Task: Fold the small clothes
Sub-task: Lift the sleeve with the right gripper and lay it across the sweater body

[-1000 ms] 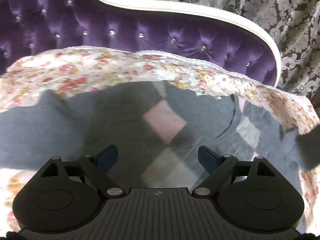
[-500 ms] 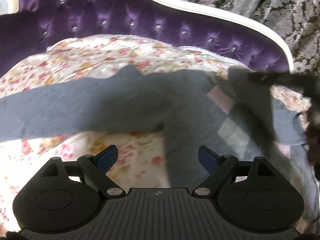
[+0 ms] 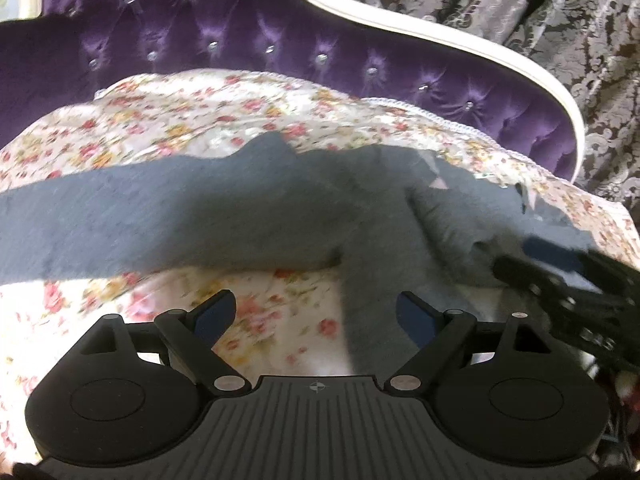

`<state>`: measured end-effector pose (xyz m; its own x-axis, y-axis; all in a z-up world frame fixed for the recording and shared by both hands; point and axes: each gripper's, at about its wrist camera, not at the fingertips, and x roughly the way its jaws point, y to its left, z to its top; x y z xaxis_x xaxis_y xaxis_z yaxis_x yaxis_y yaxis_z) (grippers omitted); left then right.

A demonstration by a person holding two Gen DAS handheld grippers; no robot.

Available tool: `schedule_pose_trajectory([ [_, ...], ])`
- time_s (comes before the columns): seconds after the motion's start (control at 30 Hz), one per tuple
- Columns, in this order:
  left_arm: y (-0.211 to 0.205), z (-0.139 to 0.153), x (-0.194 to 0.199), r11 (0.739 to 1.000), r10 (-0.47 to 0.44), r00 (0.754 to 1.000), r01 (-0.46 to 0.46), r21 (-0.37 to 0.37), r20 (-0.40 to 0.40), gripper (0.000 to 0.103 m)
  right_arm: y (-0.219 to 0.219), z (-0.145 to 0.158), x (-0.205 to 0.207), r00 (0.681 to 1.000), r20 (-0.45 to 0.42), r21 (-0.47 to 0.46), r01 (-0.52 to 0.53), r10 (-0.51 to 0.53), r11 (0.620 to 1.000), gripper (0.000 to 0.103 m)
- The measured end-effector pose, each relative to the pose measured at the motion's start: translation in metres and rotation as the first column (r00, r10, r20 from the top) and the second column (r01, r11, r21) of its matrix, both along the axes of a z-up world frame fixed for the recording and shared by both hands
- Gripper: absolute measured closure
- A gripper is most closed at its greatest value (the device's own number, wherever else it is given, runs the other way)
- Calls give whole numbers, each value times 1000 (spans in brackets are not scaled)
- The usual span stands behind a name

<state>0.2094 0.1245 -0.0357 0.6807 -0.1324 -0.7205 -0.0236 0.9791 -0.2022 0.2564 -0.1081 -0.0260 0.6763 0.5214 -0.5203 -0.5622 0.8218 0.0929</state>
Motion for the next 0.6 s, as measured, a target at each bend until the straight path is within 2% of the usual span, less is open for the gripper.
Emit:
schedule_pose_trajectory([
  [0.13, -25, 5, 10, 999, -46, 999, 46, 14, 27, 16, -38, -2, -8, 995, -33, 51, 99, -98, 994, 39],
  [0.27, -60, 4, 22, 992, -97, 994, 93, 82, 46, 16, -63, -9, -9, 982, -66, 53, 183, -179, 982, 39],
  [0.4, -97, -6, 40, 983, -121, 991, 113, 143, 50, 16, -85, -15, -11, 956, -116, 104, 281, -269, 954, 39],
  [0.5, -111, -14, 55, 983, -85, 994, 72, 166, 71, 16, -99, -20, -21, 945, -119, 91, 315, -304, 945, 39],
  [0.6, -102, -22, 66, 989, 39, 996, -50, 143, 82, 16, -106, -27, -27, 938, -124, 67, 333, -323, 941, 39],
])
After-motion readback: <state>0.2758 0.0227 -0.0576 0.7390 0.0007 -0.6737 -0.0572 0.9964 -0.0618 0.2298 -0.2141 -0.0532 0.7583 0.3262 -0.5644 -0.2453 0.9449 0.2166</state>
